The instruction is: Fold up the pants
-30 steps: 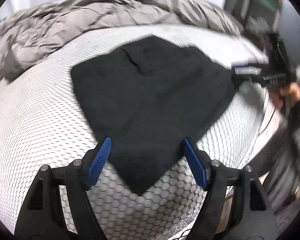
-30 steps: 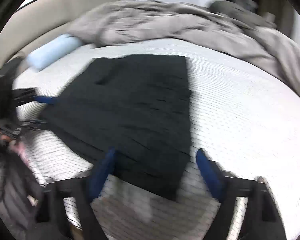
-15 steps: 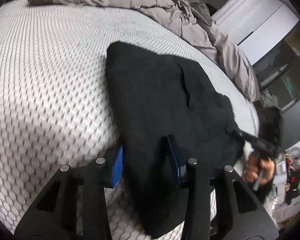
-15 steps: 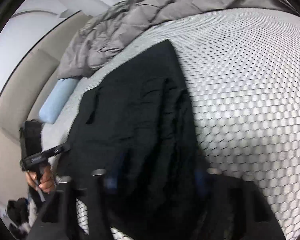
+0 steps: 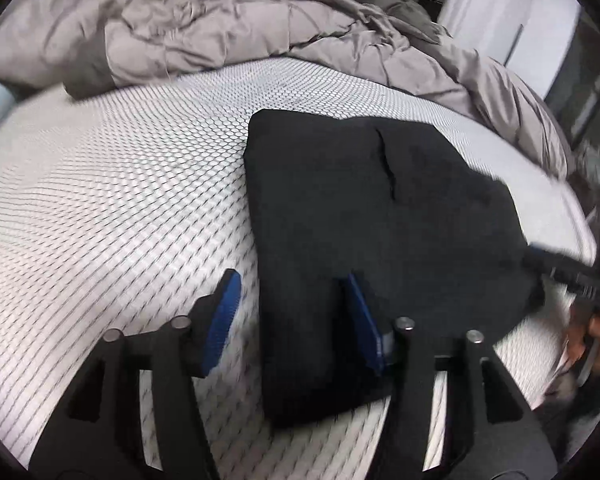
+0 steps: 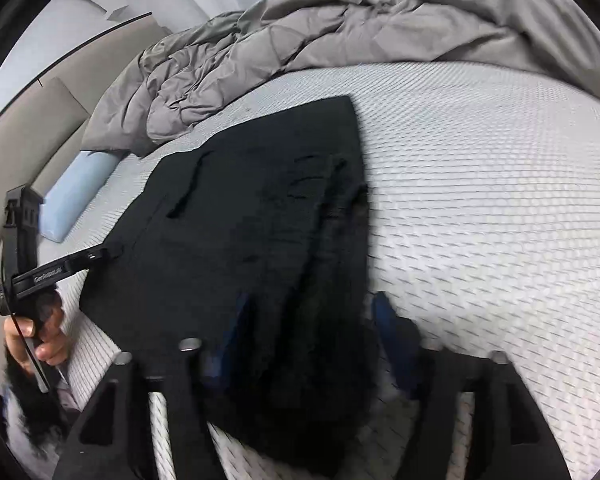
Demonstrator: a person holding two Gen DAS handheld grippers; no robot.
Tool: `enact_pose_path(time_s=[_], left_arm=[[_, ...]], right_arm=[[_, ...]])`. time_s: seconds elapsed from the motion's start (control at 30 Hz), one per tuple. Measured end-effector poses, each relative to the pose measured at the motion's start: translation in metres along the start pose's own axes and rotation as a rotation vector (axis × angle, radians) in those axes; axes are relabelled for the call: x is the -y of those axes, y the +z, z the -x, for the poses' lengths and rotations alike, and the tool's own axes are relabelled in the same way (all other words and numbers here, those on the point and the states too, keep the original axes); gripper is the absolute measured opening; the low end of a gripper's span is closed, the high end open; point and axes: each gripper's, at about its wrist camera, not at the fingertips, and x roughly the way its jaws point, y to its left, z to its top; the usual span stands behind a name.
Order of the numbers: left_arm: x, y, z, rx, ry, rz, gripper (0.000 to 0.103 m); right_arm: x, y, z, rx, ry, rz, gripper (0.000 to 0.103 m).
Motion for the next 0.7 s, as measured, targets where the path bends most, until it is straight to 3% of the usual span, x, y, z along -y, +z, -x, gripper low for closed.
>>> enact_pose_path(time_s=[0.13, 0.2, 0.27, 0.3, 0.43, 0.7], left_arm=[[0.013, -0.030, 0.041, 0.067, 0.037, -0.022, 0.077], [0.026, -0.037, 0.058, 0.136, 0.047, -0.056, 0.091], [0.038, -0.046, 0.072, 0.199, 0.067, -0.092, 0.103], [0.044, -0.048, 0.075, 0.223, 0.079, -0.101, 0.102], [0.063, -0.054, 0.080, 0.249, 0.098, -0.091, 0.102], [0.081, -0.068, 0.092, 0.318, 0.153, -0.111, 0.102]], right_arm=[[0.019, -0.017, 0.024, 0.022, -0.099, -0.036, 0.085], [0.018, -0.021, 0.038, 0.048, -0.049, -0.041, 0.085], [0.007, -0.020, 0.053, 0.110, -0.003, -0.010, 0.096], [-0.001, -0.021, 0.061, 0.155, 0.010, 0.018, 0.103], [-0.024, -0.033, 0.083, 0.304, 0.048, 0.100, 0.103], [-0.034, -0.047, 0.095, 0.387, 0.047, 0.107, 0.103]])
